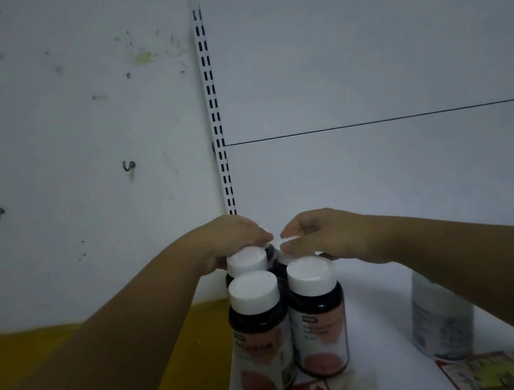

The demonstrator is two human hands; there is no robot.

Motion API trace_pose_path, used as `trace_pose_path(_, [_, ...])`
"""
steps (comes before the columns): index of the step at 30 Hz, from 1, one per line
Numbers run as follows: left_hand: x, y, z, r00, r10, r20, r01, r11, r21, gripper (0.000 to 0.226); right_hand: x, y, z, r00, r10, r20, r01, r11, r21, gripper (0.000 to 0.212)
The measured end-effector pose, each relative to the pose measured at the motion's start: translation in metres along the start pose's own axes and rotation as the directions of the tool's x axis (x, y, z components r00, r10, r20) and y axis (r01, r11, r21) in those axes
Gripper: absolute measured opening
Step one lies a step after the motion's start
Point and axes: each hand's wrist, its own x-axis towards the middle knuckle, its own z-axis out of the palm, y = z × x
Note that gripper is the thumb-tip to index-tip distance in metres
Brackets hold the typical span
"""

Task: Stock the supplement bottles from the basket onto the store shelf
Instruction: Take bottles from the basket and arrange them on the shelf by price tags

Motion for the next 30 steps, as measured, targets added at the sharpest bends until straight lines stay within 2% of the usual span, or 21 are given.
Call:
trace_pose_path(1, [-0.001,0.003,0.0,1.0,0.009,-0.02,-0.008,0.998,0.057,0.044,-0.003,0.0,-0.008,1.0,-0.007,-0.002,0.007,0.991,-0.131,0.045])
trace_pose_path(2, [-0.003,0.006,-0.003,0.997,0.047,-0.056,-0.038,0.986,0.164,0.056,-0.006,0.0,-0.019,0.999,-0.026,-0.028,0.015,0.94,-0.342,0.052])
trace_pose_path(4, [-0.012,0.022,-0.012,0.967,0.214,-0.139,-0.13,0.883,0.452,0.063,-0.016,0.001,-0.05,0.989,-0.111,-0.101,0.0,0.674,-0.738,0.064])
trace_pose_path(5, [-0.018,0.033,-0.017,0.943,0.298,-0.148,-0.165,0.804,0.571,0.063,-0.024,0.001,-0.067,0.981,-0.15,-0.123,-0.018,0.562,-0.827,0.066])
trace_pose_path(6, [-0.024,0.047,-0.02,0.93,0.339,-0.139,-0.179,0.752,0.634,0.064,-0.033,0.002,-0.084,0.976,-0.168,-0.141,-0.038,0.504,-0.863,0.068])
trace_pose_path(8, [-0.033,0.076,-0.016,0.946,0.304,-0.11,-0.156,0.728,0.668,0.071,-0.056,0.009,-0.112,0.968,-0.17,-0.187,-0.086,0.473,-0.877,0.07])
trace_pose_path(11, [-0.042,0.113,0.023,0.979,0.202,-0.022,-0.12,0.663,0.738,0.081,-0.099,0.027,-0.133,0.957,-0.17,-0.236,-0.127,0.486,-0.865,0.072])
trace_pose_path(13, [-0.05,0.134,0.065,0.976,0.216,0.042,-0.171,0.624,0.763,0.083,-0.134,0.045,-0.142,0.963,-0.154,-0.219,-0.133,0.432,-0.892,0.073])
trace_pose_path(16, [-0.068,0.167,0.128,0.936,0.336,0.107,-0.3,0.599,0.742,0.078,-0.196,0.072,-0.165,0.968,-0.147,-0.206,-0.139,0.371,-0.918,0.072])
trace_pose_path(18, [-0.085,0.194,0.172,0.91,0.394,0.128,-0.35,0.567,0.745,0.076,-0.246,0.088,-0.187,0.962,-0.144,-0.231,-0.163,0.375,-0.913,0.071])
trace_pose_path(21, [-0.111,0.232,0.238,0.883,0.432,0.182,-0.413,0.533,0.739,0.077,-0.318,0.113,-0.216,0.952,-0.124,-0.278,-0.207,0.407,-0.89,0.072])
trace_pose_path(23, [-0.127,0.258,0.289,0.854,0.464,0.235,-0.474,0.509,0.719,0.076,-0.369,0.136,-0.236,0.945,-0.1,-0.31,-0.249,0.391,-0.886,0.072])
trace_pose_path(26, [-0.145,0.295,0.37,0.787,0.53,0.315,-0.58,0.463,0.671,0.072,-0.444,0.175,-0.261,0.928,-0.033,-0.372,-0.338,0.349,-0.874,0.073])
trace_pose_path(30, [-0.165,0.333,0.476,0.711,0.554,0.434,-0.69,0.426,0.586,0.071,-0.532,0.221,-0.288,0.881,0.076,-0.467,-0.46,0.362,-0.811,0.073])
